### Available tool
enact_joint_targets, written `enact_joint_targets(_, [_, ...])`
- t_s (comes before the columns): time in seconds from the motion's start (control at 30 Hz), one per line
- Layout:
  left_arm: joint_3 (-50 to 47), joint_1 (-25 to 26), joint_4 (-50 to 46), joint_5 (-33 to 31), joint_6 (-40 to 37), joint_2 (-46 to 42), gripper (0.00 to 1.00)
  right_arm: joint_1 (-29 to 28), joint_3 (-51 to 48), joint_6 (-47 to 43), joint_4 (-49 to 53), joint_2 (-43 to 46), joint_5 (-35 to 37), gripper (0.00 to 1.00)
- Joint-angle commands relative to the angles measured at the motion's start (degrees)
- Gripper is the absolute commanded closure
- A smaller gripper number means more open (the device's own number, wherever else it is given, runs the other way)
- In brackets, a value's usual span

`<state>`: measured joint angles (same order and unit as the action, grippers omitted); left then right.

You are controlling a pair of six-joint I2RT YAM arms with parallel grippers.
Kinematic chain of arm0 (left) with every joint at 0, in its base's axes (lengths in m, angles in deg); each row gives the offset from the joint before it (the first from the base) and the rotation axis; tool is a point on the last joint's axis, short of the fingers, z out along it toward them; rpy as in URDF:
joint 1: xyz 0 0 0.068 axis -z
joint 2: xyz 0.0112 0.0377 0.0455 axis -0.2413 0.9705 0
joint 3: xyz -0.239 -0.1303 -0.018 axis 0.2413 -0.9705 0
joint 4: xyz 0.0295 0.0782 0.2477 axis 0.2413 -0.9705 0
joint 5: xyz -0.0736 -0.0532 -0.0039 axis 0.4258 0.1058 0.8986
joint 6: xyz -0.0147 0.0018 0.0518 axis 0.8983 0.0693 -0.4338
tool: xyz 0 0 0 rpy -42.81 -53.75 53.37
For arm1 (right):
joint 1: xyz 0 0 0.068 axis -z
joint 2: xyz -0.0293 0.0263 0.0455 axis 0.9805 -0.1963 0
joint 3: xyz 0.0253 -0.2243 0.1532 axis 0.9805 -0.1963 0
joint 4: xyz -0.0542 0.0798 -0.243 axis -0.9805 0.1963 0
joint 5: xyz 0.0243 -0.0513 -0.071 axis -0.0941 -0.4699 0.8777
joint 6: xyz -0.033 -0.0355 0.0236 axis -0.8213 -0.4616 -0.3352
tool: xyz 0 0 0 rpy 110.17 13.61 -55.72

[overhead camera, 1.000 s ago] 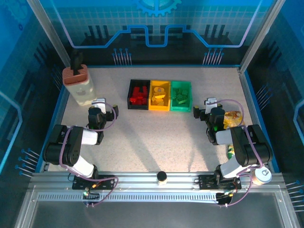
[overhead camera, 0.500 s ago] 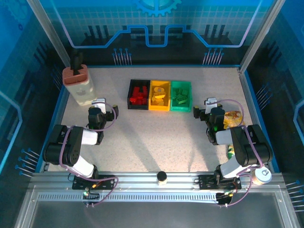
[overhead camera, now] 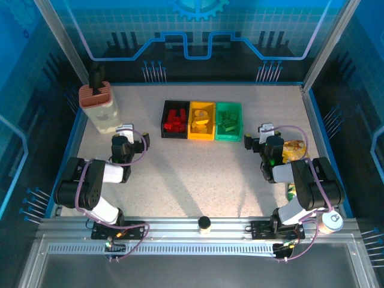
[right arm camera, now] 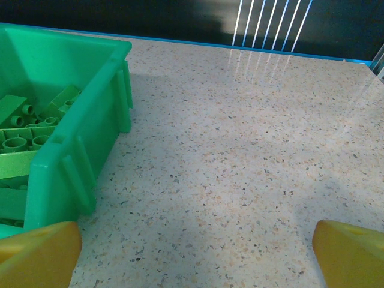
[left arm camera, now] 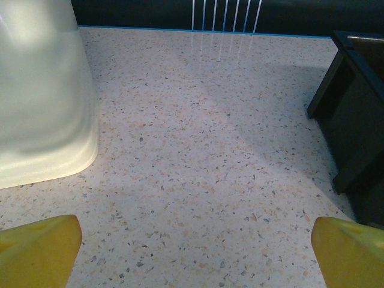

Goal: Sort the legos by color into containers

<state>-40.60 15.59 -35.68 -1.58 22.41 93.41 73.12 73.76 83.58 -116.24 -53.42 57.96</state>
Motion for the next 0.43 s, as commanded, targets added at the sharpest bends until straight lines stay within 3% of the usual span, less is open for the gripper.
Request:
enact_joint_targets(0.0, [1.0,-0.2,0.2,1.0,0.2,-0.7,0.01,0.1,0.9,-0.4,0.1,0.5,-0.6,0.00])
enact_joint_targets(0.4, [1.0,-0.2,0.2,1.1,0.2,-0.6,0.01,0.4,1.2,-0.5,0.4,0.5,-2.1,0.00])
